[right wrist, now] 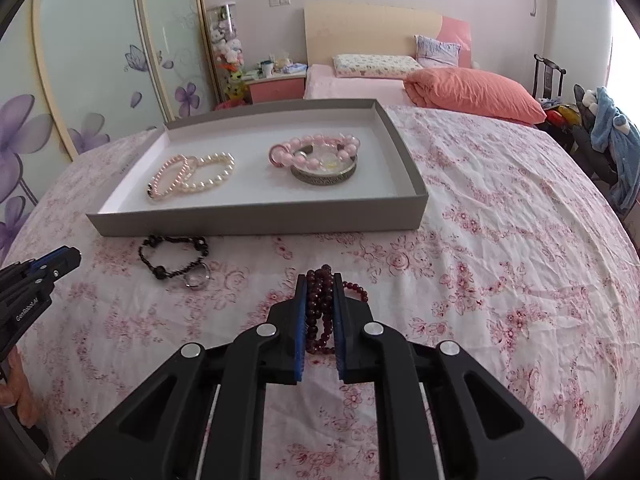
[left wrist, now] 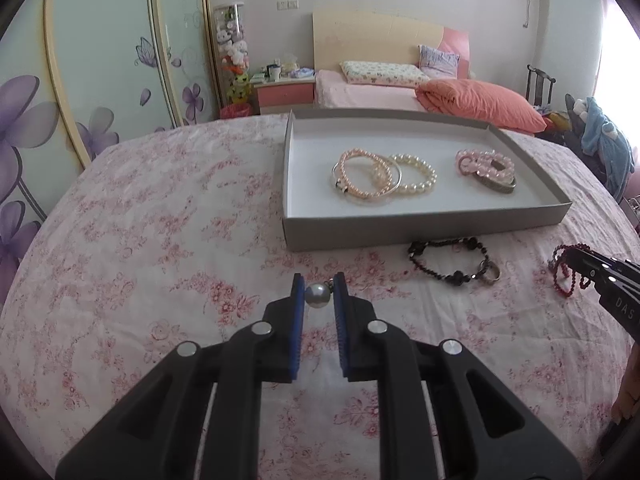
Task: Organize jewelry
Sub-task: 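Carry the red beads with the right gripper while the left gripper carries the pearl to the tray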
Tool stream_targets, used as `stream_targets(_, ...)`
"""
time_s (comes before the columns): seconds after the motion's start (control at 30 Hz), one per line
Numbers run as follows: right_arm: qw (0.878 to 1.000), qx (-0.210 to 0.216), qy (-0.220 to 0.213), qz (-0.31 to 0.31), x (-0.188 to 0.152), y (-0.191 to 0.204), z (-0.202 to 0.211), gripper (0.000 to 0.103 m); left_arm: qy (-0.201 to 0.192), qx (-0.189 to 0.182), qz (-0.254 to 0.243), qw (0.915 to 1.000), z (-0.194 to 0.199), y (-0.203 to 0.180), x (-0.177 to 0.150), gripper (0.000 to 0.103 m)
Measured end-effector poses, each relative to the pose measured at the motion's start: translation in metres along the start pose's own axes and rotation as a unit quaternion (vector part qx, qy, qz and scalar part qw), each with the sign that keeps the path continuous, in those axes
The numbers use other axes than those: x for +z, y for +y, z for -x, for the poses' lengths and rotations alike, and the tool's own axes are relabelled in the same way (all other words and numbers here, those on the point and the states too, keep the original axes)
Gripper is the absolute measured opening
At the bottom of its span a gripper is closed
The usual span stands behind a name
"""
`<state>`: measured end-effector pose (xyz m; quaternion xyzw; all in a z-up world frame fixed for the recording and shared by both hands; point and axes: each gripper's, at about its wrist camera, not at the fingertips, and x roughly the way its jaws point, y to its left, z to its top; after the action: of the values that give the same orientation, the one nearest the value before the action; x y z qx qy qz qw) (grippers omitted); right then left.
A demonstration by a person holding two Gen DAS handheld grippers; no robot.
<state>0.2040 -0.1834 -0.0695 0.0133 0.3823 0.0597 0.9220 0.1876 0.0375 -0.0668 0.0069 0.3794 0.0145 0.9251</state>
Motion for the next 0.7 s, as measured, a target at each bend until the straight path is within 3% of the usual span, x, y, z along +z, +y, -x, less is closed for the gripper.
stream_targets(0.33, 0.997, 0.015, -0.074, -0.001, 0.009, 0.01, 0.032, 0.012, -0.08, 0.007, -0.013, 0.9967, 0.037, -0.016, 0.003, 0.015)
stream_targets(0.7, 0.986, 0.019, -0.167, 0.004, 0.019, 0.013, 0.063, 0.012, -0.125, 0.003, -0.019, 0.9919, 0.057, -0.024, 0.012, 0.015)
